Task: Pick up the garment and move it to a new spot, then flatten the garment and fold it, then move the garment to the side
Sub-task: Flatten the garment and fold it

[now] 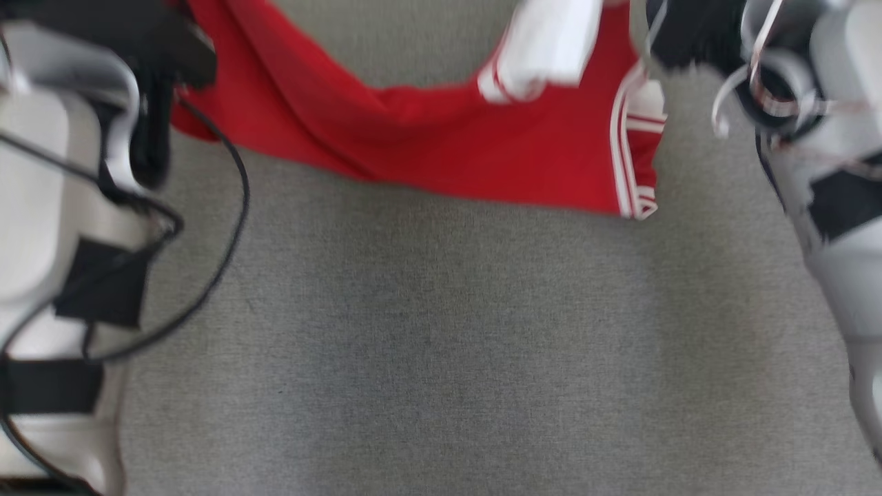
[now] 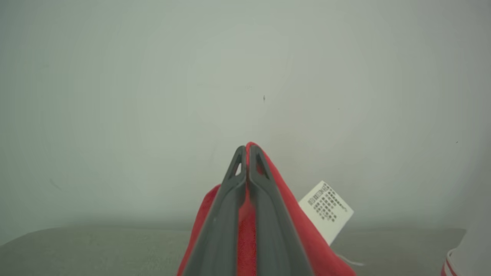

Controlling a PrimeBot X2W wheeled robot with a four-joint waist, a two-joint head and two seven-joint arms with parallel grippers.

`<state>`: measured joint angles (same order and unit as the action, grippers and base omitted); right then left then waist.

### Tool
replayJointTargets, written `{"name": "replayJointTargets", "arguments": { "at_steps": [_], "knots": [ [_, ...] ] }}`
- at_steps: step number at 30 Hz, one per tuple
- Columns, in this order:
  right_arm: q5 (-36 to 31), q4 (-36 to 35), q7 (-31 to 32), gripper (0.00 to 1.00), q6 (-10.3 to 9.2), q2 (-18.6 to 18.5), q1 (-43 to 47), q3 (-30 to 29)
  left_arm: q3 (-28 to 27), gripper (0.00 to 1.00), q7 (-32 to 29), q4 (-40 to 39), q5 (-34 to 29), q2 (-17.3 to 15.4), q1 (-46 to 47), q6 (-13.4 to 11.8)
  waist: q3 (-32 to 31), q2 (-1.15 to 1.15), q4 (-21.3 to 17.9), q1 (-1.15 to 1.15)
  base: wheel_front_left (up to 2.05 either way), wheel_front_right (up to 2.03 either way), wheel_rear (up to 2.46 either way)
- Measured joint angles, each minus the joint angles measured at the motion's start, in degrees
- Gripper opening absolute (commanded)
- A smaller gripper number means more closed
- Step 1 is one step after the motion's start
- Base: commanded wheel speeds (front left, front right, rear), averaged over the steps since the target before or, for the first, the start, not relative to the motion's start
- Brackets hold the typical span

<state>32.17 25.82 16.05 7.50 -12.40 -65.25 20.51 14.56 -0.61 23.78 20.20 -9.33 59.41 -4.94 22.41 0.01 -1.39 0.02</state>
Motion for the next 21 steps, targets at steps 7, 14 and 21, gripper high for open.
{"name": "replayJointTargets", "arguments": {
  "at_steps": [7,14,21],
  "knots": [
    [-0.2,10.7,-8.54,0.0,0.0,2.91,-13.67,-3.78,-1.41,0.0,6.14,7.43,0.21,0.25,11.88,1.36,6.28,0.0,-0.9,0.01,0.0,0.0,0.0],
    [-10.12,21.99,-24.21,0.0,0.0,6.13,-27.99,-15.62,-1.63,0.0,14.04,10.63,-2.24,0.4,22.4,0.85,10.61,0.01,-1.89,0.0,0.0,0.0,0.0],
    [-20.97,21.51,-30.87,0.0,0.0,8.67,-36.66,-28.61,-7.13,0.0,15.56,1.7,-3.97,1.9,26.8,-1.18,11.04,0.0,-3.26,-0.01,0.0,0.0,0.0]
  ]
}}
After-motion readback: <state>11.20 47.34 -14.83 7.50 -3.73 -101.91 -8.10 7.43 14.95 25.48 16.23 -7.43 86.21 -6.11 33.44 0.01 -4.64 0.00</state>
